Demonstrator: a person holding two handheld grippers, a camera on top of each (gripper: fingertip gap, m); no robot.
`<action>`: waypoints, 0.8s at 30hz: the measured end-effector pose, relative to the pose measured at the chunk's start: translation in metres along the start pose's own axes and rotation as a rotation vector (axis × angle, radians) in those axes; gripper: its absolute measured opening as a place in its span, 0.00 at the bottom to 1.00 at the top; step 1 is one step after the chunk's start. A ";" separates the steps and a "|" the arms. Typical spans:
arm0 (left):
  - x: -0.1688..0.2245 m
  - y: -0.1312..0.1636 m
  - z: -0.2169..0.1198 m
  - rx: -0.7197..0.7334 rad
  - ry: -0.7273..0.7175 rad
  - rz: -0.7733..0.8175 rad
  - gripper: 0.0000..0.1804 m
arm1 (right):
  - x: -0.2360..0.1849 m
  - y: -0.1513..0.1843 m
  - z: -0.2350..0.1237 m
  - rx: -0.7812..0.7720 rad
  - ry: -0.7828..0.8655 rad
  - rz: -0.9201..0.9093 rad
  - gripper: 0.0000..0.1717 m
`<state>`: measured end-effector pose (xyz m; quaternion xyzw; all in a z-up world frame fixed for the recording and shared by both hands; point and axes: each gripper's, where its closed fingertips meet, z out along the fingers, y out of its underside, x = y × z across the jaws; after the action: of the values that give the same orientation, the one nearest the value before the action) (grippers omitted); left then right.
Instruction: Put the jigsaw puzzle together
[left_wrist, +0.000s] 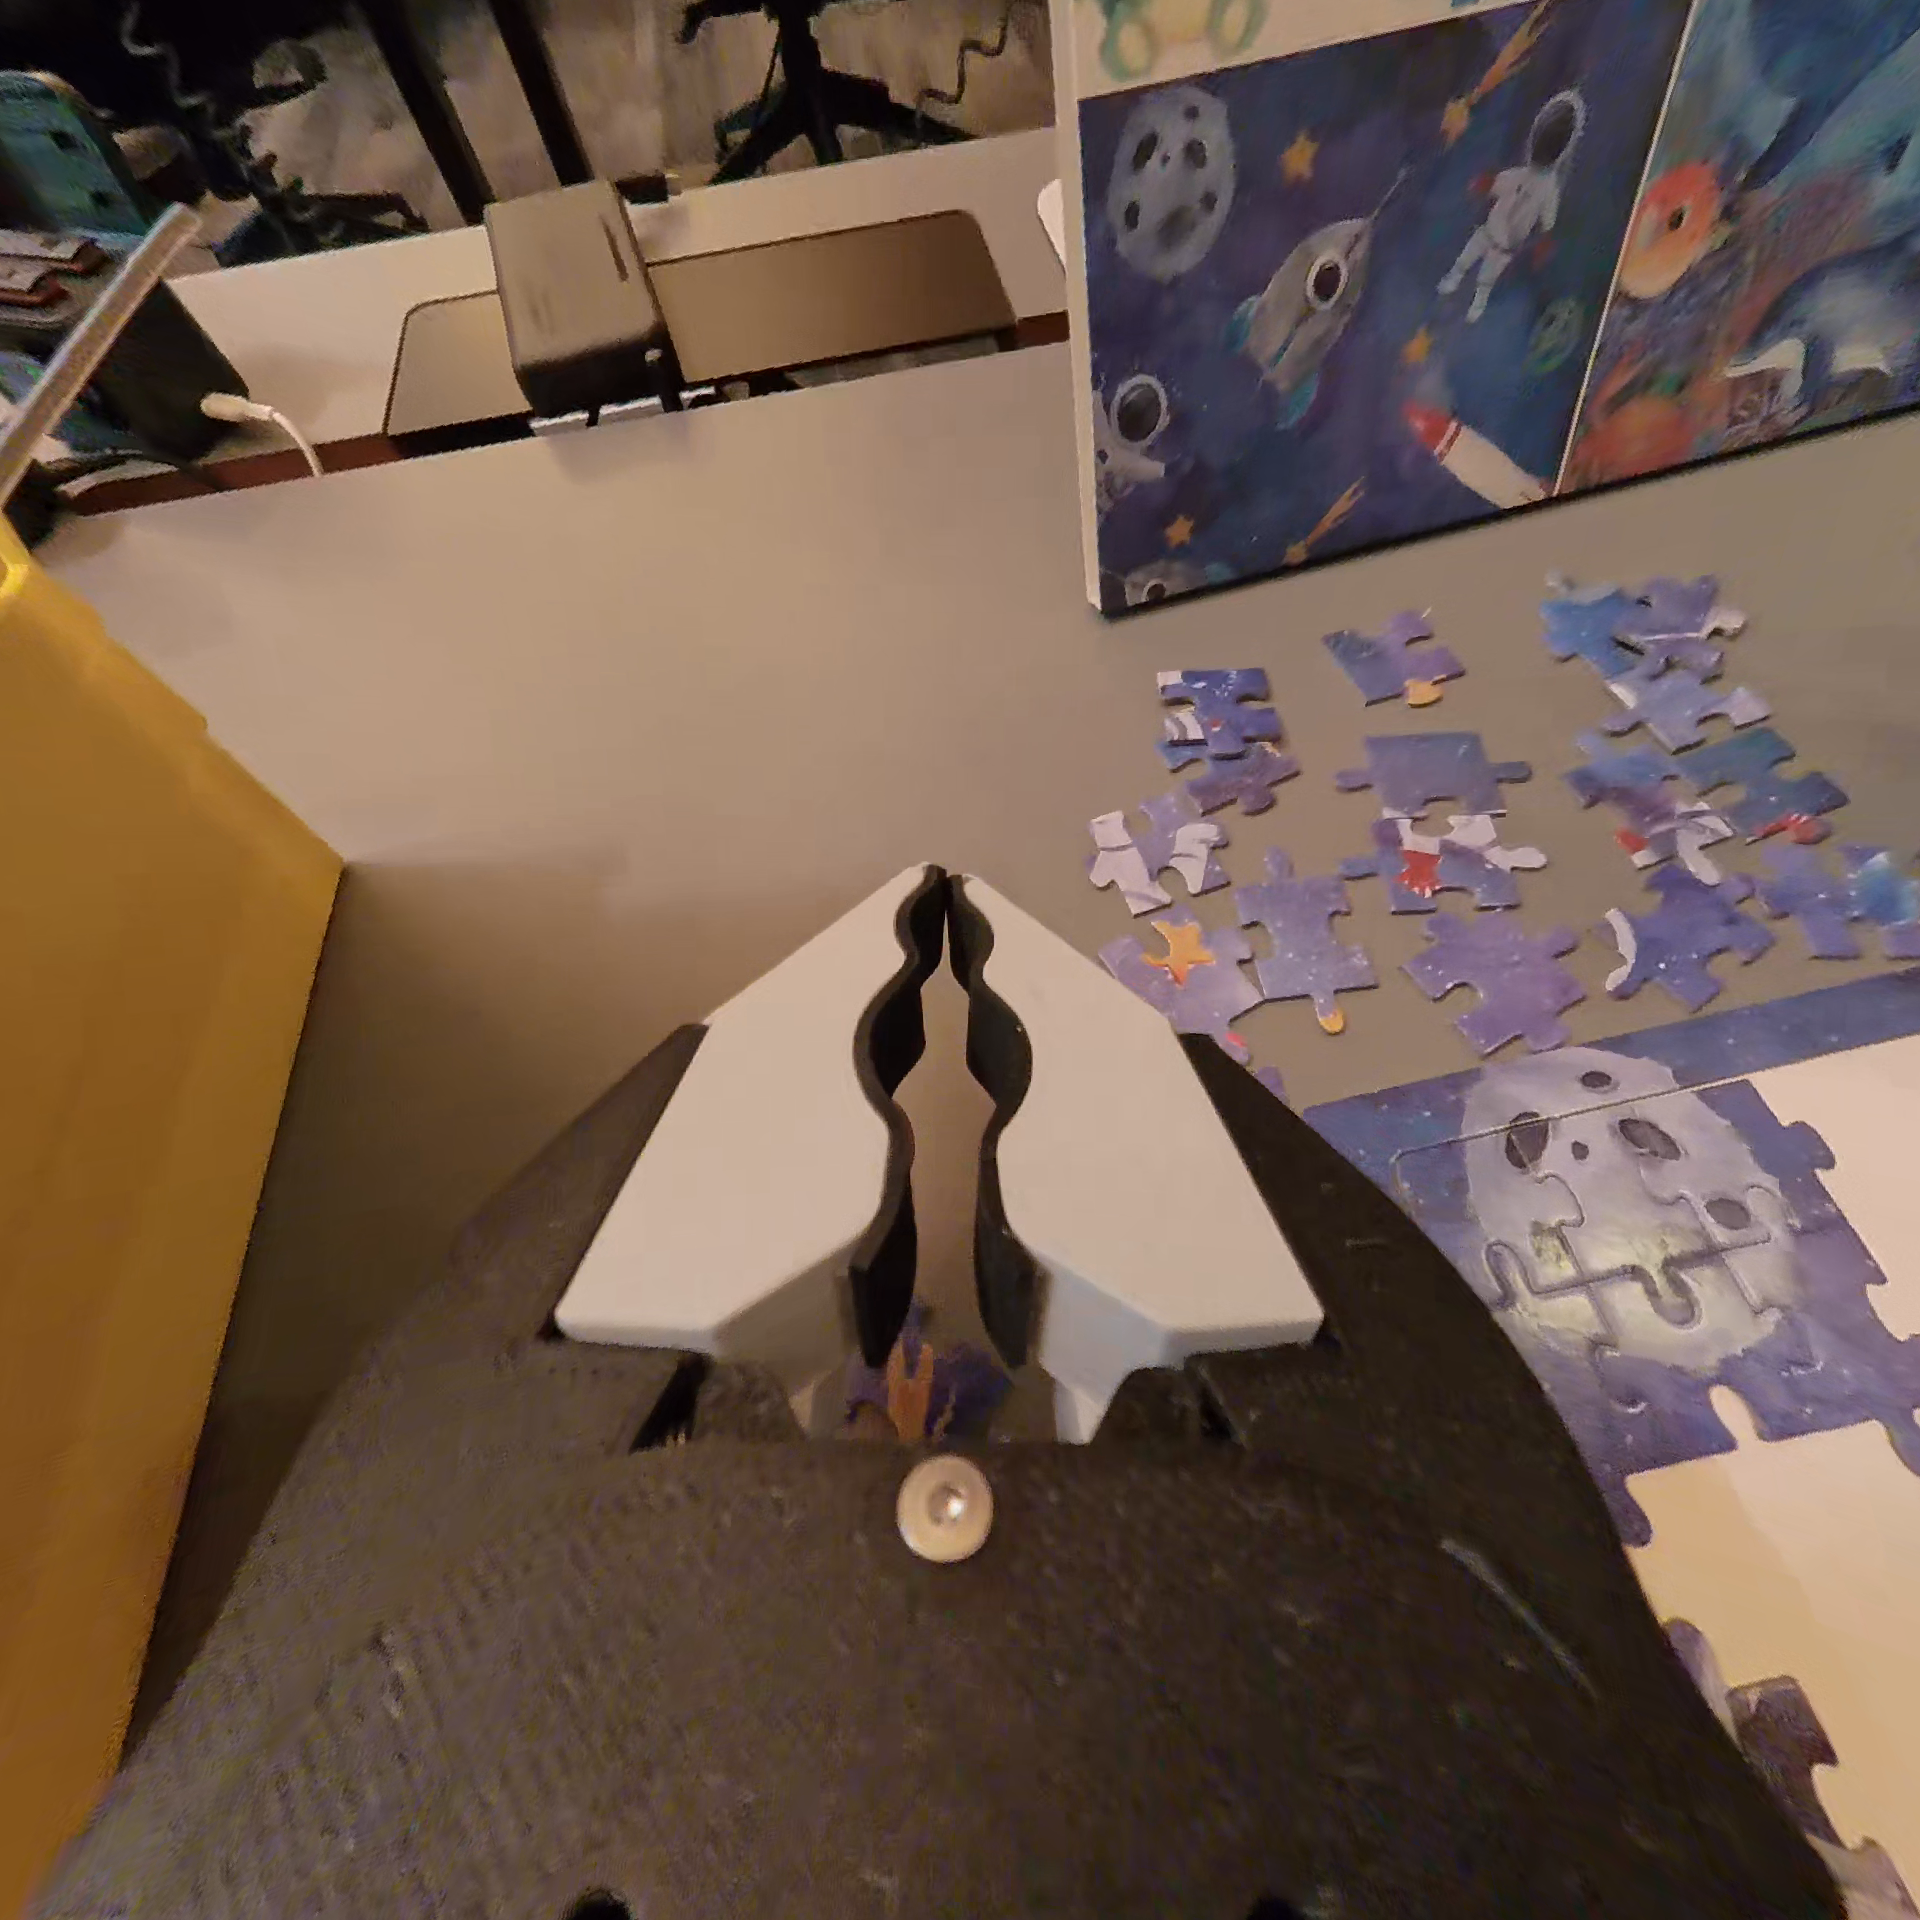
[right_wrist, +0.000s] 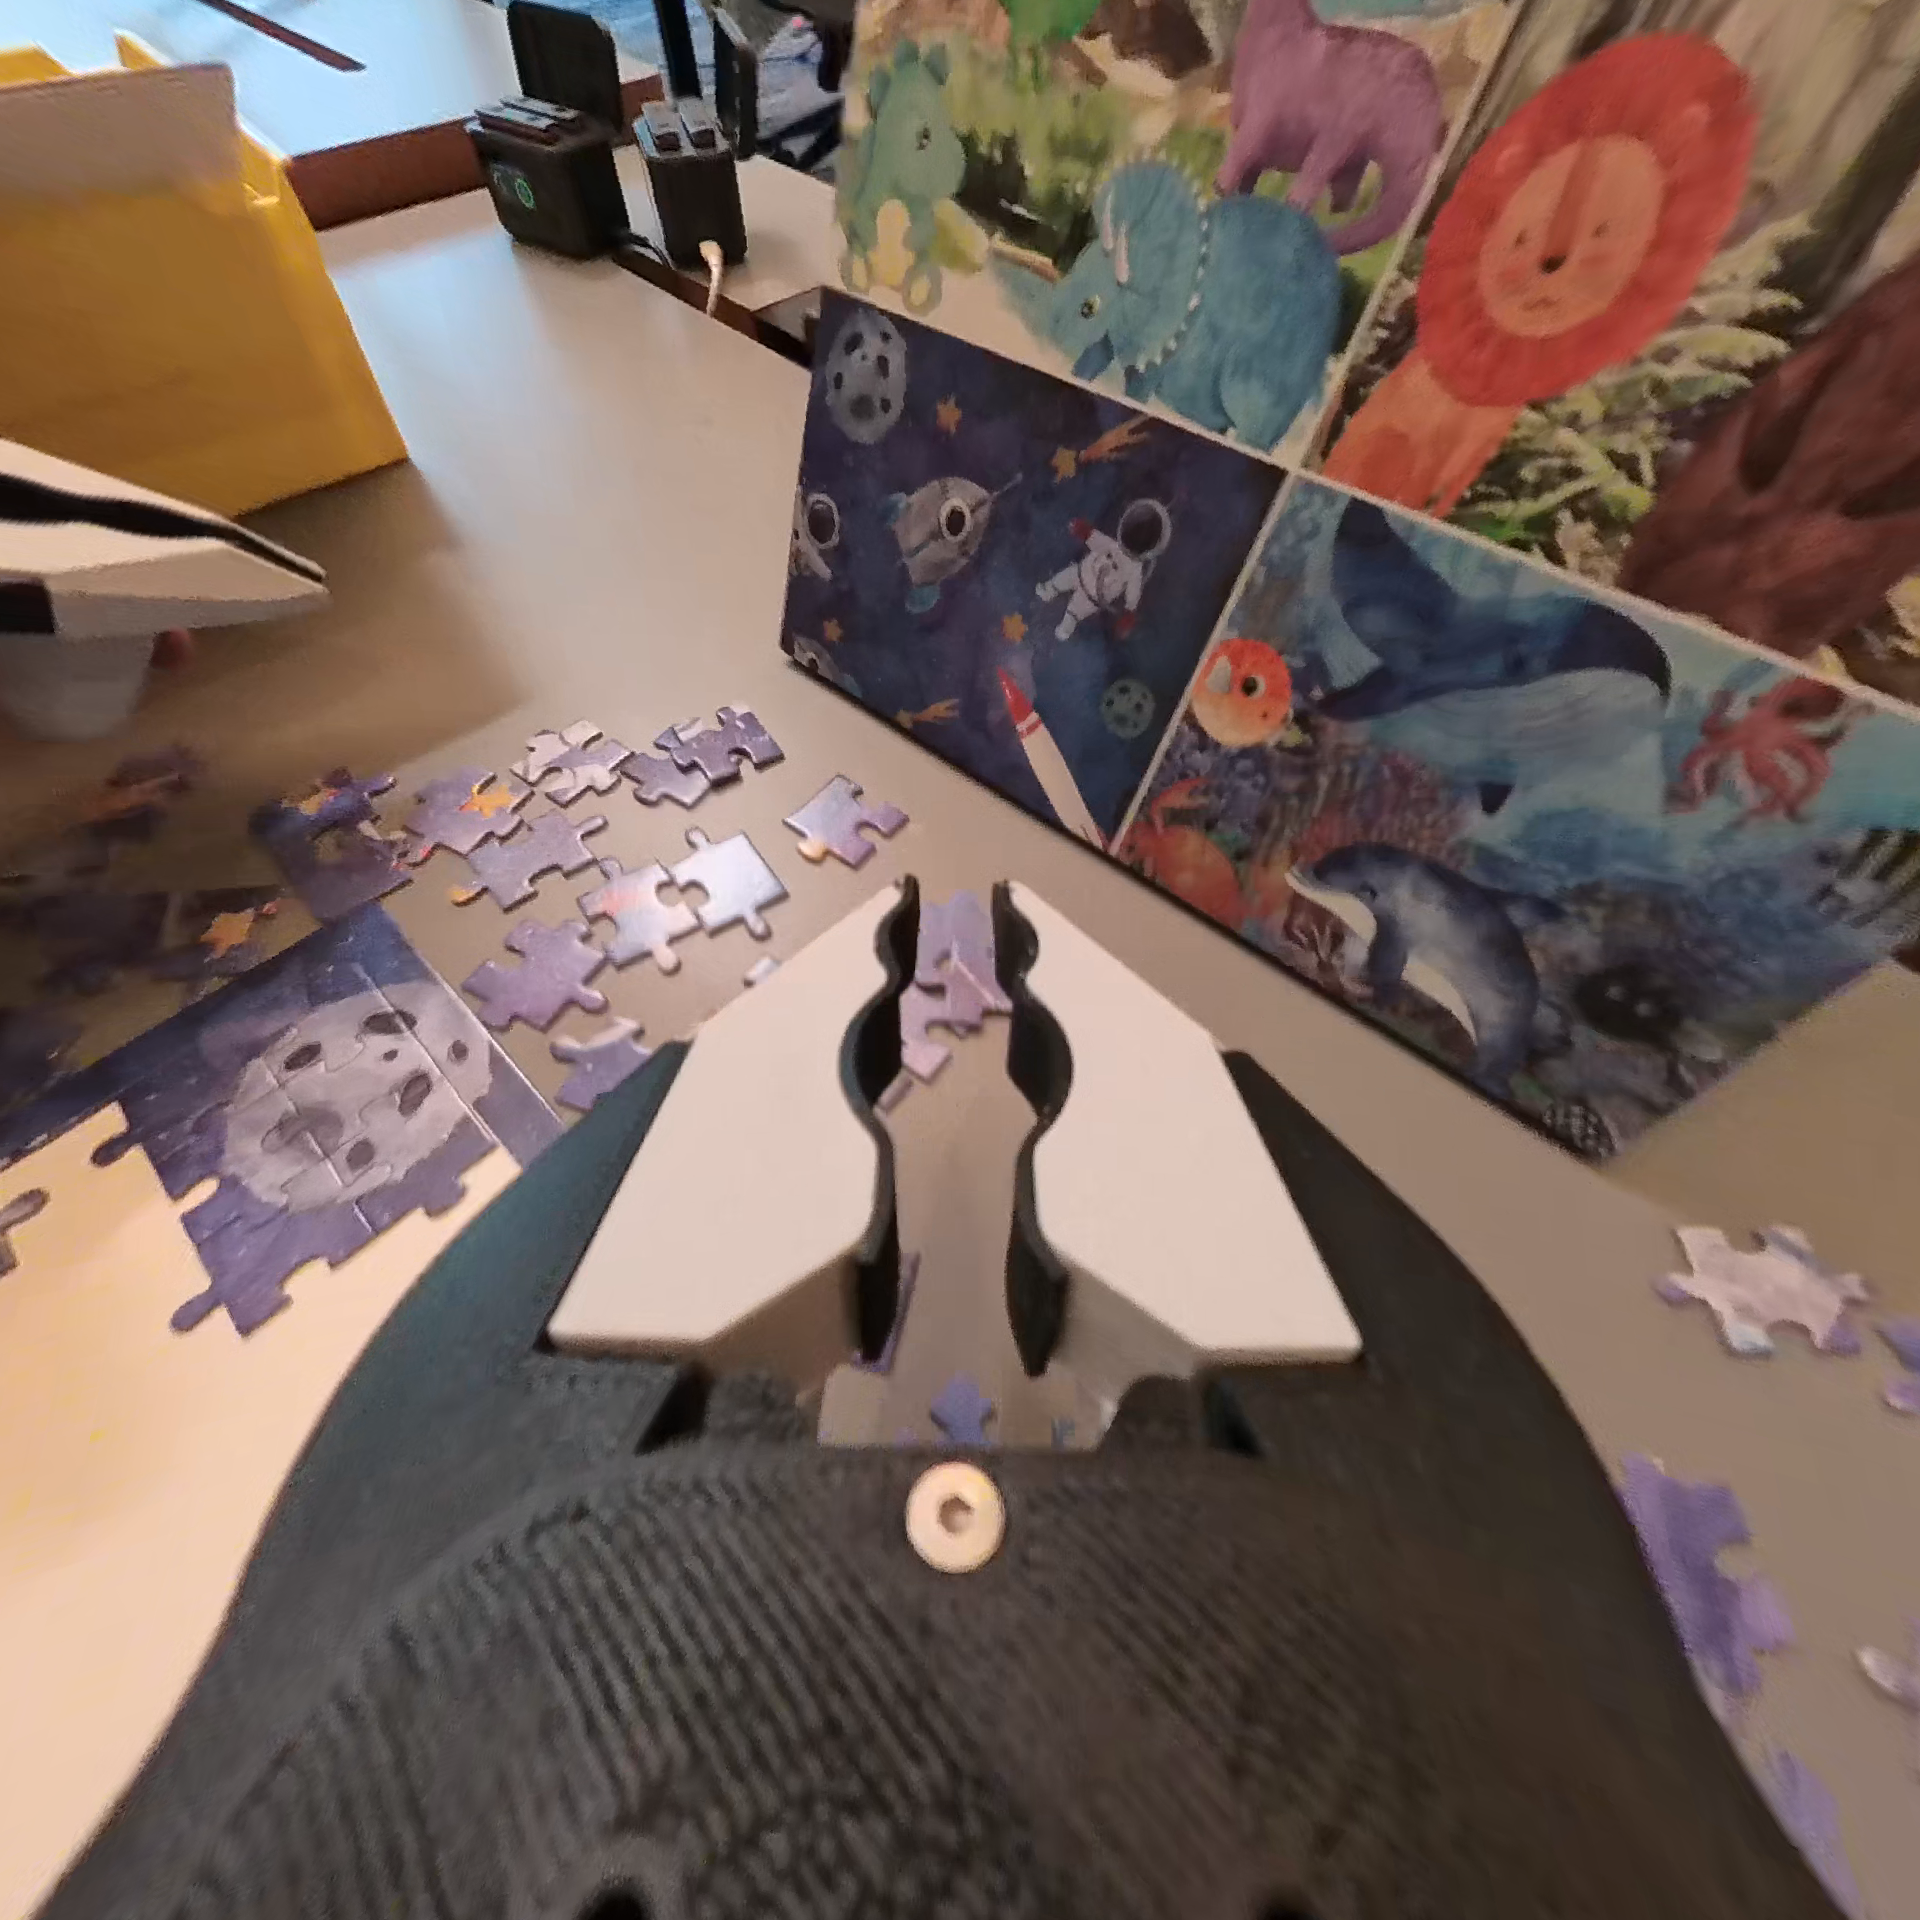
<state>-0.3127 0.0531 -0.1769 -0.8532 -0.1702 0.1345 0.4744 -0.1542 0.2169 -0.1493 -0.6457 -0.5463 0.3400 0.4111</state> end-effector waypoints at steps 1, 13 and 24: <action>-0.001 -0.001 0.000 0.003 0.002 -0.008 0.00 | 0.005 0.005 -0.006 -0.005 0.017 -0.001 0.07; 0.006 -0.009 -0.006 0.066 0.060 -0.030 0.00 | 0.068 0.005 -0.081 0.206 0.112 0.163 0.05; 0.010 -0.011 -0.007 0.081 0.072 -0.019 0.00 | 0.059 0.020 -0.070 0.162 0.052 0.178 0.05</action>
<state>-0.3029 0.0573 -0.1644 -0.8358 -0.1556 0.1057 0.5157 -0.0731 0.2625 -0.1363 -0.6651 -0.4466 0.4013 0.4440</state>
